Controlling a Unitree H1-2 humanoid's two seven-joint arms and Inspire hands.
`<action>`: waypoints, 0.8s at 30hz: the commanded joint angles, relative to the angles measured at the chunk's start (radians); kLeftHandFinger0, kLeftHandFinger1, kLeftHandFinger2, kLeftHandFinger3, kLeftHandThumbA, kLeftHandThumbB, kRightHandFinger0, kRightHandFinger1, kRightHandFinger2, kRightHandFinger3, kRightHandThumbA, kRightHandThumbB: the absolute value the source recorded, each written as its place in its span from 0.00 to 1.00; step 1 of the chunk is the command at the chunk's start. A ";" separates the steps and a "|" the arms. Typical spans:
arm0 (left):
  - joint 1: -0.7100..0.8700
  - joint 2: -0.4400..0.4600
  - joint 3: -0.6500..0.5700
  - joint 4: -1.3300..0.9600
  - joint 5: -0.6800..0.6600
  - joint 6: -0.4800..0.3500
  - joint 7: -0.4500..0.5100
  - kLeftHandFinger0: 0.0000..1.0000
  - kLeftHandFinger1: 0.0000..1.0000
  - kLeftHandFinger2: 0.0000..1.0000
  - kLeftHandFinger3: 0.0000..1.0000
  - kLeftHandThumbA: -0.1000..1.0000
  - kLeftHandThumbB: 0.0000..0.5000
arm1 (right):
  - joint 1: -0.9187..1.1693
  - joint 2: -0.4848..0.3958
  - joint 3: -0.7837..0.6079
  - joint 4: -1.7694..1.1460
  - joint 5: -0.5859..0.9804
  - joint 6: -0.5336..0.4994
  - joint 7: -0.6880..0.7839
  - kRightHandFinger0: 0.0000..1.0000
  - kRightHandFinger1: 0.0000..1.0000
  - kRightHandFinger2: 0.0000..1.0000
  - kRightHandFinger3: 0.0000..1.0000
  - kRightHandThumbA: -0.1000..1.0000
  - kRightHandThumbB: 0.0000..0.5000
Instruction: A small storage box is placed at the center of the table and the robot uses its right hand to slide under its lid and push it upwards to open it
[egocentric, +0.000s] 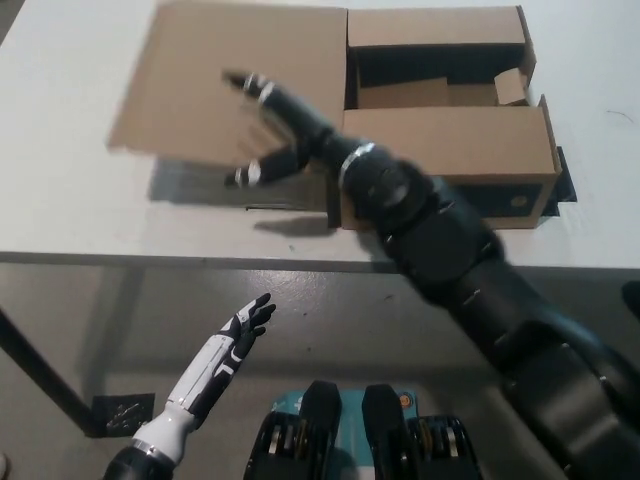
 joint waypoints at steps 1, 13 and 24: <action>-0.018 0.010 -0.003 -0.020 -0.008 -0.020 -0.013 1.00 1.00 1.00 1.00 1.00 1.00 | -0.059 -0.055 -0.158 -0.317 0.105 0.113 0.040 1.00 1.00 1.00 1.00 1.00 0.95; -0.013 0.003 -0.004 -0.007 0.010 -0.026 0.003 1.00 1.00 1.00 1.00 1.00 1.00 | -0.092 -0.131 -0.559 -1.014 0.619 0.423 -0.006 1.00 1.00 1.00 1.00 1.00 0.79; 0.003 0.005 0.010 -0.033 -0.006 -0.016 0.007 1.00 1.00 1.00 1.00 1.00 1.00 | 0.381 -0.432 -0.699 -1.648 0.535 0.328 0.010 1.00 1.00 1.00 1.00 1.00 0.71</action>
